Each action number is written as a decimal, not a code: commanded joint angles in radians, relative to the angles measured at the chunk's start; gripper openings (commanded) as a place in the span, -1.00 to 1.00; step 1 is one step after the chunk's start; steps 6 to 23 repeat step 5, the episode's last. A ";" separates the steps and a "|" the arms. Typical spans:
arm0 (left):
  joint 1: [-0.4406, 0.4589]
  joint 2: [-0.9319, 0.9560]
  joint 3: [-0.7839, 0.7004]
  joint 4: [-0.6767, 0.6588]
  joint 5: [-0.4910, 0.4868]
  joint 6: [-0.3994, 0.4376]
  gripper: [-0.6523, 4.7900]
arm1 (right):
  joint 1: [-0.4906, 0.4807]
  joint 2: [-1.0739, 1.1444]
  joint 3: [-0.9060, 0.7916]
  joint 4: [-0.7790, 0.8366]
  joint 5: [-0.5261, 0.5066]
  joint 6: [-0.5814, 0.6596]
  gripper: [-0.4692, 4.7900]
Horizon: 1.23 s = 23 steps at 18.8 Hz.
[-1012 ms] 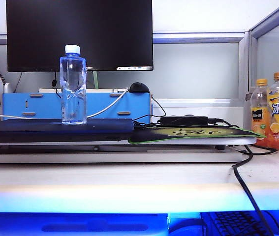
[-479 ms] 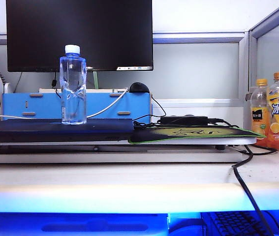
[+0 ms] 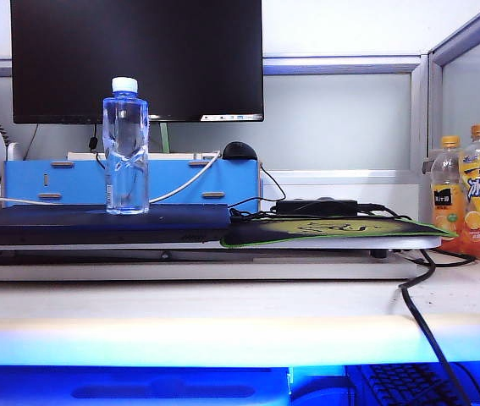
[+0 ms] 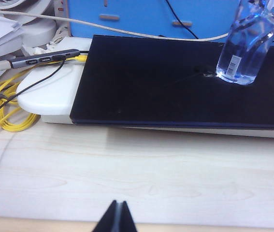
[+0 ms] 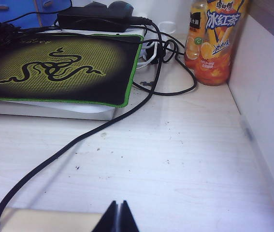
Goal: Pick up the mineral water bottle and place it on the laptop.
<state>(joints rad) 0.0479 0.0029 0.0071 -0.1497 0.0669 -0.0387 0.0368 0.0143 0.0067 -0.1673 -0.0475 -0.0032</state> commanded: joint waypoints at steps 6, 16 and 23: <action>0.000 -0.002 0.000 0.000 0.001 0.001 -0.77 | 0.000 -0.001 -0.002 0.006 0.000 0.004 -0.74; 0.000 -0.002 0.000 0.000 0.001 0.001 -0.77 | 0.000 -0.001 -0.002 0.006 0.000 0.004 -0.74; 0.000 -0.002 0.000 0.000 0.001 0.001 -0.77 | 0.000 -0.001 -0.002 0.006 0.000 0.004 -0.74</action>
